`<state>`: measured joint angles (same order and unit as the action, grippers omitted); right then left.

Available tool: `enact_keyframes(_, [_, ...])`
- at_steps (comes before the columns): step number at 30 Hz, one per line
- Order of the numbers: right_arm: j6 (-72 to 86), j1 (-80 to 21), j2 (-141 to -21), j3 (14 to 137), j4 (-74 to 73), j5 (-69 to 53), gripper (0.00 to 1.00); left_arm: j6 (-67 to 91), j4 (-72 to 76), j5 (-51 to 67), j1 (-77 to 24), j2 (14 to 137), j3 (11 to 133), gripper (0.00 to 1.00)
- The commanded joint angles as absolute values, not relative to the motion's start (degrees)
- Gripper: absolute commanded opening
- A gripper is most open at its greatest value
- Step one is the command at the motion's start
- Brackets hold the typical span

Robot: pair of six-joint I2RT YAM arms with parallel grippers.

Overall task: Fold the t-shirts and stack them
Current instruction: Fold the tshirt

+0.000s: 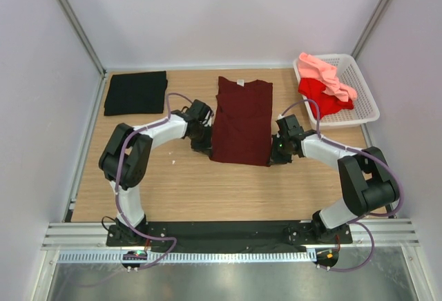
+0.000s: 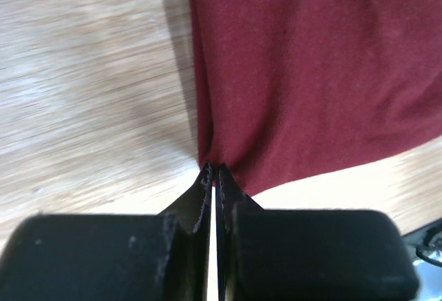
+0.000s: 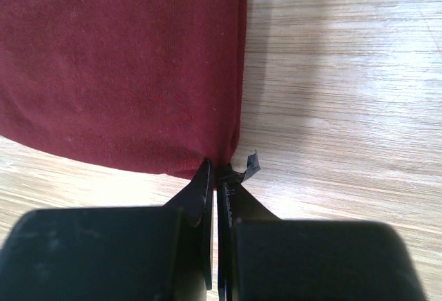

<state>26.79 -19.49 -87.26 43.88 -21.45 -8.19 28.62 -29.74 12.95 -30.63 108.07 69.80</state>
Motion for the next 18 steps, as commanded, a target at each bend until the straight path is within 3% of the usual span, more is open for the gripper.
enact_keyframes(1, [25.14, -19.07, -87.89, 43.24, -20.83, -4.83, 0.01, 28.83, -34.88, 7.56, -30.59, 108.19, 72.77, 0.00])
enact_keyframes(15, [24.08, -18.98, -85.96, 43.15, -23.55, -2.81, 0.01, 26.81, -41.83, 1.15, -30.67, 109.69, 77.43, 0.01])
enact_keyframes(18, [24.08, -18.99, -85.52, 42.89, -23.64, -2.90, 0.01, 26.54, -42.80, 0.44, -30.67, 109.51, 78.31, 0.06])
